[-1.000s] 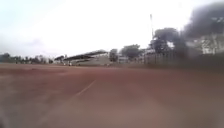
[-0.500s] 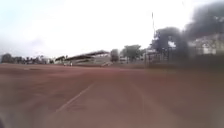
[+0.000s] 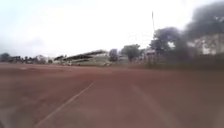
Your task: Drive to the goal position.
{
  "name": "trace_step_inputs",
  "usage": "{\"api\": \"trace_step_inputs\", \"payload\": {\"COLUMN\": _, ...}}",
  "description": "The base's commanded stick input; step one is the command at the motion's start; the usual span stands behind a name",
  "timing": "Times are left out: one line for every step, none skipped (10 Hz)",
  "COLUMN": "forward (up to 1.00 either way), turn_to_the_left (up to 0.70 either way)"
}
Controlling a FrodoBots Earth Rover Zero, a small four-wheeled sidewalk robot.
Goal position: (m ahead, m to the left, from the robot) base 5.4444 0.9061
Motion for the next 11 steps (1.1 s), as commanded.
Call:
{"api": "trace_step_inputs", "payload": {"forward": 0.70, "turn_to_the_left": 0.00}}
{"api": "trace_step_inputs", "payload": {"forward": 0.70, "turn_to_the_left": 0.00}}
{"api": "trace_step_inputs", "payload": {"forward": 0.70, "turn_to_the_left": 0.00}}
{"api": "trace_step_inputs", "payload": {"forward": 0.70, "turn_to_the_left": 0.00}}
{"api": "trace_step_inputs", "payload": {"forward": 0.70, "turn_to_the_left": 0.00}}
{"api": "trace_step_inputs", "payload": {"forward": 0.70, "turn_to_the_left": 0.00}}
{"api": "trace_step_inputs", "payload": {"forward": 0.70, "turn_to_the_left": 0.00}}
{"api": "trace_step_inputs", "payload": {"forward": 0.70, "turn_to_the_left": 0.00}}
{"api": "trace_step_inputs", "payload": {"forward": 0.70, "turn_to_the_left": 0.00}}
{"api": "trace_step_inputs", "payload": {"forward": 0.70, "turn_to_the_left": 0.00}}
{"api": "trace_step_inputs", "payload": {"forward": 0.70, "turn_to_the_left": 0.00}}
